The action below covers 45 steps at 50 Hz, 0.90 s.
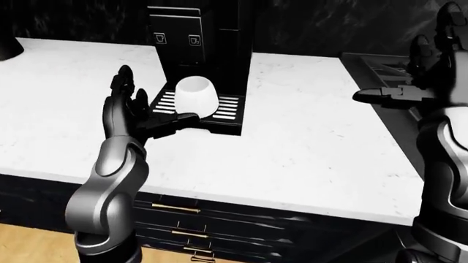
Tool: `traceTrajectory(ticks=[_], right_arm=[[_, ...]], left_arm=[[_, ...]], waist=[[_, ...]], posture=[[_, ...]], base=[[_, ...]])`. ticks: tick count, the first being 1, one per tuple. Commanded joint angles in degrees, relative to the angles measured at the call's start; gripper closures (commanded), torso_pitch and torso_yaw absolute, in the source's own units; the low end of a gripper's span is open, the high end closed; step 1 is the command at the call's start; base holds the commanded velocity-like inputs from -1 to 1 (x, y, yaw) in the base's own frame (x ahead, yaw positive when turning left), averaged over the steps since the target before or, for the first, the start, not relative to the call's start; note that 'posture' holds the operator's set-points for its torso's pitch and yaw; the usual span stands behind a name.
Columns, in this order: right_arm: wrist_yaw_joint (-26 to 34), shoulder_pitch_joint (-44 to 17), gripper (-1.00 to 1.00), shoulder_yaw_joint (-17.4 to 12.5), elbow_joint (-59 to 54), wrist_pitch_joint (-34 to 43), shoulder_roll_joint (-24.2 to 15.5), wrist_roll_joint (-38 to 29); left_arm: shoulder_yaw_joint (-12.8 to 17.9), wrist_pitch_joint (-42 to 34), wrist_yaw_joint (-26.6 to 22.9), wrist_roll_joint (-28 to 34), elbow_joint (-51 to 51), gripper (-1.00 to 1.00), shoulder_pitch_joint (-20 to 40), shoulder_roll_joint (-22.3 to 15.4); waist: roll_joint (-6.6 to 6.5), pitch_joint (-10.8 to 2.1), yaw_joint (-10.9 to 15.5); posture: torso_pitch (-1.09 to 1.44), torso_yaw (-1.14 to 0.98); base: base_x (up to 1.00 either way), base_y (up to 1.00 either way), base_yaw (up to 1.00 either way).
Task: Pick the mug from under the coffee machine dispenser and place it on the counter.
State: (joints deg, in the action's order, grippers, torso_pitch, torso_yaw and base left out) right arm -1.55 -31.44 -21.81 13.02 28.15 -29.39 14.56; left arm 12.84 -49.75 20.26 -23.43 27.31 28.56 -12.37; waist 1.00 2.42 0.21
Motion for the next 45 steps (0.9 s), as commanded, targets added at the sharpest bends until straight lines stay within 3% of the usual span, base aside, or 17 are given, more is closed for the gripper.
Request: traceTrajectory(ticks=[1, 18, 32, 45], right_arm=[[-0.14, -1.42, -1.0, -0.59, 1.77, -1.69, -0.87, -0.16], [-0.22, -1.48, -1.0, -0.98, 2.45, -0.8, -1.42, 0.64], [0.1, -1.19, -1.0, -0.97, 2.45, -0.99, -1.17, 0.67], [0.02, -1.41, -1.0, -1.16, 2.36, -0.66, -1.35, 1.1]], left_arm=[[0.13, 1.67, 0.18, -0.16, 2.1, -1.0, 1.32, -0.24], [-3.13, 1.69, -1.46, 3.67, -1.91, -1.0, 4.74, 0.61], [-4.07, 0.33, -5.05, 9.52, -5.72, -1.0, 8.52, 0.55], [-4.6, -0.04, -5.48, 10.36, -7.72, -1.0, 11.5, 1.94]], waist=[[0.12, -1.32, 0.07], [0.5, -1.26, 0.27], [0.57, -1.34, 0.25], [0.75, -1.43, 0.23]], posture=[[0.0, 0.0], [0.0, 0.0], [0.0, 0.0], [0.0, 0.0]], base=[[0.0, 0.0, 0.0], [0.0, 0.0, 0.0], [0.0, 0.0, 0.0], [0.0, 0.0, 0.0]])
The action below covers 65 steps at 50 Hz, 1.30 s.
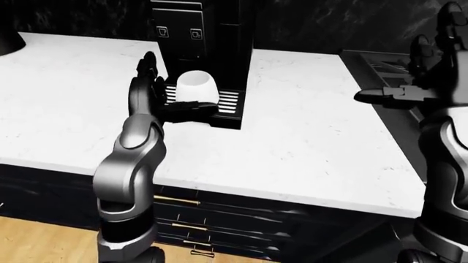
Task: Pick the mug from under the coffee machine dispenser and place it on the counter.
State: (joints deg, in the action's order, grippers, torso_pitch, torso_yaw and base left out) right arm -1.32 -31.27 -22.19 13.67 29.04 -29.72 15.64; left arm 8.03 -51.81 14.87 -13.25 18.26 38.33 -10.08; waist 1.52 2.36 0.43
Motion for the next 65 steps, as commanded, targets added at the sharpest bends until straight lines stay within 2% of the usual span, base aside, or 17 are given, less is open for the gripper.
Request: traceTrajectory(ticks=[1, 10, 26, 42, 43, 44, 45, 46, 59, 65], right_arm=[[-0.24, -1.66, -1.0, -0.81, 1.71, -1.45, -1.07, 0.13], [-0.49, -2.09, -1.0, -1.01, 1.6, -1.03, -1.7, 0.81], [-0.36, -1.58, -1.0, -0.88, 1.59, -1.47, -1.39, 0.68], [-0.36, -1.59, -1.0, -1.16, 1.62, -1.19, -1.66, 1.33], [-0.38, -1.66, -1.0, -1.21, 1.65, -1.12, -1.72, 1.4], [-0.41, -1.64, -1.0, -1.25, 1.78, -1.03, -1.76, 1.48], [-0.42, -1.65, -1.0, -1.27, 1.75, -1.07, -1.79, 1.52], [-0.41, -1.76, -1.0, -1.33, 1.63, -1.05, -1.9, 1.63], [-0.77, -1.77, -1.0, -1.51, 1.8, -0.82, -2.4, 2.27], [-0.7, -1.61, -1.0, -1.42, 1.97, -0.8, -2.21, 2.17]], left_arm=[[0.06, 2.45, -0.13, 0.31, 0.73, -1.0, 1.87, -0.24], [-1.24, 4.04, -0.38, 1.13, -1.39, -1.0, 2.26, 1.12], [-1.81, 5.29, -0.08, 1.56, -2.75, -1.0, 2.72, 2.39], [-2.64, 15.43, -2.71, 4.65, -16.1, -1.0, 3.46, 2.1], [-2.66, 15.9, -2.88, 4.88, -16.61, -0.81, 3.44, 2.16], [-2.68, 16.77, -3.12, 5.2, -17.6, 0.03, 3.44, 2.21], [-2.72, 17.52, -3.23, 5.56, -18.46, 0.63, 3.36, 2.31], [-2.85, 18.11, -3.36, 5.93, -19.06, 1.0, 3.2, 2.44], [-3.01, 18.8, -3.7, 7.07, -18.86, 1.0, 2.84, 3.17], [-3.06, 15.91, -3.98, 6.9, -15.15, 1.0, 2.54, 3.12]], waist=[[0.24, -1.38, 0.02], [0.37, -1.49, 0.06], [0.55, -1.53, 0.12], [0.62, -1.63, 0.31], [0.64, -1.63, 0.3], [0.65, -1.64, 0.3], [0.68, -1.63, 0.28], [0.7, -1.61, 0.28], [0.67, -1.78, 0.34], [0.6, -1.89, 0.32]], posture=[[0.0, 0.0], [0.0, 0.0], [0.0, 0.0], [0.0, 0.0], [0.0, 0.0], [0.0, 0.0], [0.0, 0.0], [0.0, 0.0], [0.0, 0.0], [0.0, 0.0]], base=[[0.0, 0.0, 0.0], [0.0, 0.0, 0.0], [0.0, 0.0, 0.0], [0.0, 0.0, 0.0], [0.0, 0.0, 0.0], [0.0, 0.0, 0.0], [0.0, 0.0, 0.0], [0.0, 0.0, 0.0], [0.0, 0.0, 0.0], [0.0, 0.0, 0.0]])
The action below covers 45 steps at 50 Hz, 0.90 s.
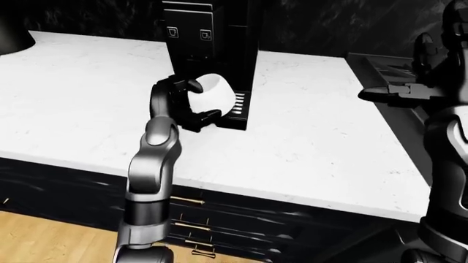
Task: Pick the mug from under the coffee machine dispenser and place it on the counter.
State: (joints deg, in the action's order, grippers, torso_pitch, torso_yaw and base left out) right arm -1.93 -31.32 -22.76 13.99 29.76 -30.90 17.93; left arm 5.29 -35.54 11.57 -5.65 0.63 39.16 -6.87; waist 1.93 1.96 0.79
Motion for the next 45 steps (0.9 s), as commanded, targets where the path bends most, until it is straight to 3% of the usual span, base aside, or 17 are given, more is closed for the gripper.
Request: traceTrajectory(ticks=[1, 14, 31, 45], right_arm=[[-0.07, -1.51, -1.0, -0.84, 1.63, -1.59, -0.99, -0.17], [0.21, -1.59, -1.0, -0.79, 1.77, -1.43, -0.94, -0.27], [0.21, -1.9, -1.0, -0.87, 1.46, -1.43, -1.21, -0.1], [0.25, -1.89, -1.0, -0.78, 1.37, -1.54, -1.12, -0.21]], left_arm=[[-0.47, -1.18, -0.84, -0.66, 3.51, 1.0, 1.64, -0.13], [-0.08, -14.41, -7.71, 2.54, 16.64, 1.0, 2.43, -3.97], [0.07, -19.97, -18.52, 13.94, 26.54, 1.0, -0.04, -7.36], [4.84, -23.71, -23.1, 17.0, 35.09, 1.0, -5.36, -9.67]], waist=[[0.18, -1.46, -0.06], [0.01, -1.07, -0.3], [0.01, -0.78, -0.3], [-0.13, -0.61, -0.23]], posture=[[0.0, 0.0], [0.0, 0.0], [0.0, 0.0], [0.0, 0.0]], base=[[0.0, 0.0, 0.0], [0.0, 0.0, 0.0], [0.0, 0.0, 0.0], [0.0, 0.0, 0.0]])
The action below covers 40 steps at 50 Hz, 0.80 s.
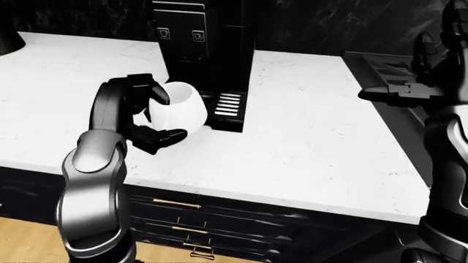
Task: Pick the mug from under the coffee machine dispenser and place it on the counter.
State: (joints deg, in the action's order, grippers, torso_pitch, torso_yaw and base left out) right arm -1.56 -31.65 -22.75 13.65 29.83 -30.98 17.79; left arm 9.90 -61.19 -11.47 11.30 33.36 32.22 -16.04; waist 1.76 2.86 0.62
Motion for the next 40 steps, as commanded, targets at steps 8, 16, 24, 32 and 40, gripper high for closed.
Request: traceTrajectory(ticks=[8, 16, 24, 32, 40], right_arm=[[-0.1, -1.76, -1.0, -0.75, 1.64, -1.55, -1.16, -0.09], [-0.09, -1.66, -1.0, -0.79, 1.87, -1.43, -1.21, -0.05], [-0.13, -1.85, -1.0, -0.9, 1.96, -1.14, -1.38, 0.06], [-0.15, -1.91, -1.0, -0.95, 2.01, -1.05, -1.56, 0.21], [-0.09, -1.84, -1.0, -0.94, 2.17, -0.96, -1.52, 0.19]], left_arm=[[0.07, 1.4, -0.77, 0.32, 5.32, 1.0, -1.47, 0.05], [-0.5, 0.19, -2.42, 1.62, 8.32, 1.0, -3.78, 0.38], [-1.33, -1.24, -3.7, 3.74, 11.74, 1.0, -5.7, 0.92], [-1.53, 0.0, -4.9, 3.89, 13.73, 1.0, -7.94, 3.21], [-2.25, 2.41, -4.73, 4.32, 13.5, 1.0, -10.38, 4.32]], waist=[[0.06, -1.49, 0.05], [0.06, -1.46, 0.05], [0.04, -1.5, 0.07], [0.15, -1.47, 0.15], [0.24, -1.55, 0.19]], posture=[[0.0, 0.0], [0.0, 0.0], [0.0, 0.0], [0.0, 0.0], [0.0, 0.0]], base=[[0.0, 0.0, 0.0], [0.0, 0.0, 0.0], [0.0, 0.0, 0.0], [0.0, 0.0, 0.0], [0.0, 0.0, 0.0]])
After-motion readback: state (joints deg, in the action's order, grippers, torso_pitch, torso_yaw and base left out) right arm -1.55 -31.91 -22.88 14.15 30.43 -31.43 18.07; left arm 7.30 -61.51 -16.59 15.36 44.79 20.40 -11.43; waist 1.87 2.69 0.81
